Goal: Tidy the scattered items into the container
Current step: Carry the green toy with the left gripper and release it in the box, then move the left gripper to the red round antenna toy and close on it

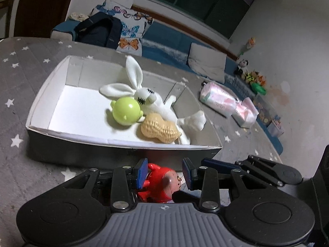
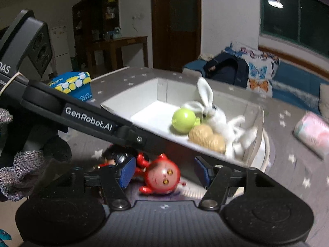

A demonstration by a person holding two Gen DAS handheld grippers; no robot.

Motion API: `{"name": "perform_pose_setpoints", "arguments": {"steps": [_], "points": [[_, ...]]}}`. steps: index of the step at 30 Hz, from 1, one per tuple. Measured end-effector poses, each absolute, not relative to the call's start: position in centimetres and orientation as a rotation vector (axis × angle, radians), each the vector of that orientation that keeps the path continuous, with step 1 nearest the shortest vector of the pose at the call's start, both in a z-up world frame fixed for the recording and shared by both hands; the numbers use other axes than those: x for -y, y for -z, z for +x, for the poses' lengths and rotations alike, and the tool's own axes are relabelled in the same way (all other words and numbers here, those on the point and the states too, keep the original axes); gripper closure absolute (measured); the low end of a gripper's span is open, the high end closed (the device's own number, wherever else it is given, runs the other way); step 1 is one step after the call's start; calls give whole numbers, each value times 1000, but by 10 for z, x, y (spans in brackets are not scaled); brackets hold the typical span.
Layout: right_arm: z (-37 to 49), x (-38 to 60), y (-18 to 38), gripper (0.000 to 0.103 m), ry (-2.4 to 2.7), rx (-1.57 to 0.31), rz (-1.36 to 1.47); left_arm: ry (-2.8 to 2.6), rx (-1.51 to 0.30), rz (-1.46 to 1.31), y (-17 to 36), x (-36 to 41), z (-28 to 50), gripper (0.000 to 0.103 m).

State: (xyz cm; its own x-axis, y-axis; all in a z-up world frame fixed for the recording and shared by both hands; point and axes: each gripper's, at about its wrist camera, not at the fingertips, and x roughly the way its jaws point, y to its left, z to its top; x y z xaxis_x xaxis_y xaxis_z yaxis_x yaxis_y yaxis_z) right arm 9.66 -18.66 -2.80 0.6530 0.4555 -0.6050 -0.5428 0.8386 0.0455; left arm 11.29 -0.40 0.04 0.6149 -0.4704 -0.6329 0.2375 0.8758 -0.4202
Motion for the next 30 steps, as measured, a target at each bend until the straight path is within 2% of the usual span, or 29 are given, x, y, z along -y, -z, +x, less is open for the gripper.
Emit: {"name": "perform_pose_setpoints", "arguments": {"steps": [30], "points": [[116,194,70,41,-568,-767,71,436,-880,-364,19,4,125,64]]}}
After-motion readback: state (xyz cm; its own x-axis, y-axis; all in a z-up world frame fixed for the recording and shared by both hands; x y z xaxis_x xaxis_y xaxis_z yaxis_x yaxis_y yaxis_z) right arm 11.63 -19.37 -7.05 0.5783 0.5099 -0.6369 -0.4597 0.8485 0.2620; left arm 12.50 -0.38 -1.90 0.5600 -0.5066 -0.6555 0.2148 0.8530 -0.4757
